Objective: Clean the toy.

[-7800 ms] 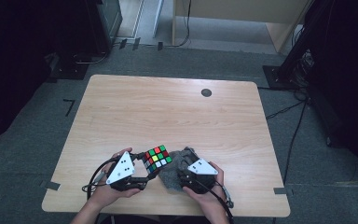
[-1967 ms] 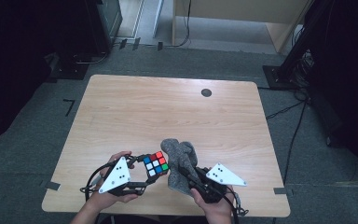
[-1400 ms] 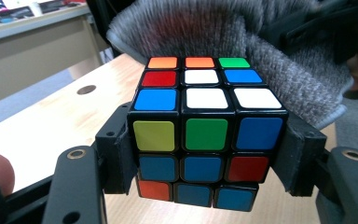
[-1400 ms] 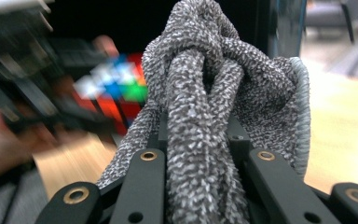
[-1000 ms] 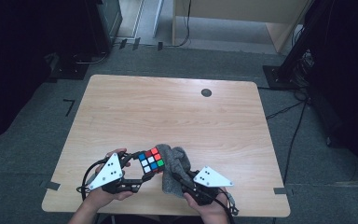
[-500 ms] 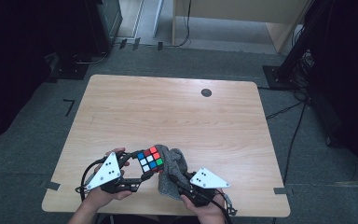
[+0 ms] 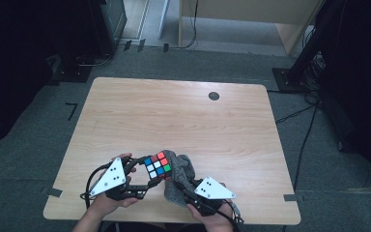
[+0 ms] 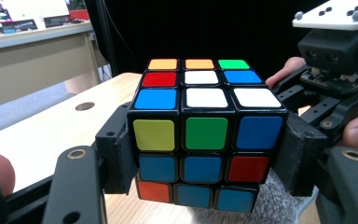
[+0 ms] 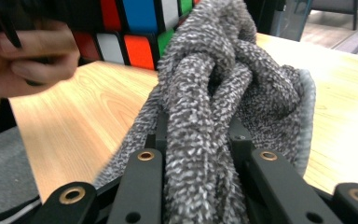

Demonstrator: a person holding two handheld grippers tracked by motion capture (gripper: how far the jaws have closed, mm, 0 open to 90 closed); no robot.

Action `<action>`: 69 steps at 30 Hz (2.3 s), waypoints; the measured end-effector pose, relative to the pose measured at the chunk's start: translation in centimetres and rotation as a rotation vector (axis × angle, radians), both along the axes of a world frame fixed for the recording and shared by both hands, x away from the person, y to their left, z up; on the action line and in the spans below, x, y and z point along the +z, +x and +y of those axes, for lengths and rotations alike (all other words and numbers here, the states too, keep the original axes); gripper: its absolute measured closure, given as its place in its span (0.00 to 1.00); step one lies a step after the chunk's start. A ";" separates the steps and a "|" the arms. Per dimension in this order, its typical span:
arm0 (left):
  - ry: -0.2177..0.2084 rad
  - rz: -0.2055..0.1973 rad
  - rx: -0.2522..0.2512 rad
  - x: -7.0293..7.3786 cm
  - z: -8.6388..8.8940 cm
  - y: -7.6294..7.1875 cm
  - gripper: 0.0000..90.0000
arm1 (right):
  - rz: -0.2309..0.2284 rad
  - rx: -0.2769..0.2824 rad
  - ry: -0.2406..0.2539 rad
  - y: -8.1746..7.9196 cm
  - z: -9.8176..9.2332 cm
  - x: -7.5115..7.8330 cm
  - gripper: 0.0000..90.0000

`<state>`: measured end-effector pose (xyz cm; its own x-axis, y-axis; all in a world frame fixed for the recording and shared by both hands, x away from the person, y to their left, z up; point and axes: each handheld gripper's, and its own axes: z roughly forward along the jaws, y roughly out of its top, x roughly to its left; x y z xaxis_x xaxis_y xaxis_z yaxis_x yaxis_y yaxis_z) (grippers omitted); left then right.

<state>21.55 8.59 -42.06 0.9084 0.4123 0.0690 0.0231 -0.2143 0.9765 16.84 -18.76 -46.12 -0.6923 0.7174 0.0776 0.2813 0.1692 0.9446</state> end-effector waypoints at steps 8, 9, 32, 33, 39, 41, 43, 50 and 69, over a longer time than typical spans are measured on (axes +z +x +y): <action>0.030 -0.005 -0.013 -0.2 -0.7 -0.3 0.38 | -0.098 -0.006 0.094 -0.8 -0.8 1.8 0.83; 0.027 -0.005 -0.011 -0.1 -0.6 -0.3 0.38 | -0.083 -0.006 0.087 -0.8 -0.7 1.4 0.83; -0.084 0.048 0.017 -0.3 -1.0 0.1 0.38 | 0.016 -0.091 0.072 0.1 -0.5 -0.7 0.83; -0.087 0.051 0.019 -0.3 -1.1 0.1 0.38 | 0.014 -0.086 0.078 0.2 -0.8 -0.7 0.83; -0.059 0.049 0.009 -0.6 -2.1 -0.2 0.38 | 0.030 0.093 0.022 -0.9 2.7 -1.3 0.83; -0.042 0.034 0.014 -0.7 -2.1 -0.3 0.38 | 0.004 0.098 -0.018 -1.2 3.3 -1.0 0.83; -0.029 0.021 0.024 -0.7 -2.0 -0.3 0.38 | 0.005 0.070 -0.017 -0.9 2.6 -0.7 0.82; -0.061 0.037 0.021 -0.4 -1.4 -0.1 0.38 | 0.015 -0.037 0.070 0.0 -0.1 -0.6 0.83; 0.067 -0.020 0.005 -1.2 -2.0 -0.4 0.38 | -0.091 -0.030 0.225 -0.1 -2.8 2.1 0.83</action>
